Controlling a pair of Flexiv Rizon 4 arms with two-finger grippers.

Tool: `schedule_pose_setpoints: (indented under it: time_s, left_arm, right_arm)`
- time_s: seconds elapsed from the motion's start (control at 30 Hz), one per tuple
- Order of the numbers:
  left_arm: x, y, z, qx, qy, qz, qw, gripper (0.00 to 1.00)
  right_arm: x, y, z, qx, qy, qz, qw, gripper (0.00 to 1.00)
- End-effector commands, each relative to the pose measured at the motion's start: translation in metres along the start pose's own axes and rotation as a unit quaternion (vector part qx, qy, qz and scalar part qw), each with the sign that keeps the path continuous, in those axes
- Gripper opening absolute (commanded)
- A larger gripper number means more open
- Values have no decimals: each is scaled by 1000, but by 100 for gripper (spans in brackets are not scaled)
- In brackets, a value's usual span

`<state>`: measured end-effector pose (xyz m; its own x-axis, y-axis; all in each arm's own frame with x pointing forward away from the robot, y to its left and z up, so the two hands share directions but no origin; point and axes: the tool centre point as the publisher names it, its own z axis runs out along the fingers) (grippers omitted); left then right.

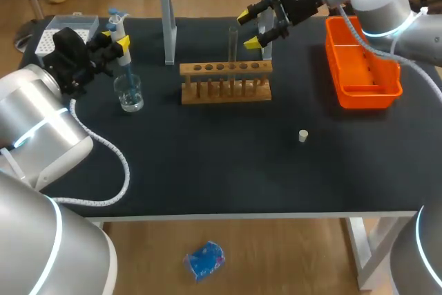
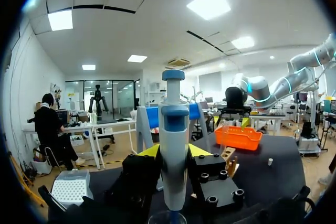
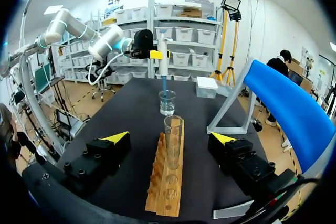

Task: Invert the test tube, pick up the pipette, mount the tip to pipette, aspirate from beaker and dispense into the tube, eject the tip, return the pipette, and cap with the stopper.

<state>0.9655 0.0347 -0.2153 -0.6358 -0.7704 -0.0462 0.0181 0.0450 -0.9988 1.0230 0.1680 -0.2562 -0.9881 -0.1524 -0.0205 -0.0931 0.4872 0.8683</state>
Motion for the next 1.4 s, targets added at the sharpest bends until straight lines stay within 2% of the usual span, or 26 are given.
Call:
schedule_pose_setpoints:
  time_s: [0.03, 0.33, 0.93, 1.4]
  left_arm:
    - [1, -1, 0, 0, -2, 0, 1000, 0]
    - [1, -2, -1, -3, 0, 0, 1000, 0]
    - [-3, -36, -7, -3, -7, 25, 1000, 0]
    - [-3, -49, -6, 2, -10, 37, 999, 0]
  right_arm:
    - [-2, 0, -1, 1, 4, 0, 1000, 100]
    - [-2, 0, -1, 1, 4, 0, 1000, 100]
    - [-2, 0, -1, 1, 4, 0, 1000, 100]
    - [-2, 0, -1, 1, 4, 0, 1000, 100]
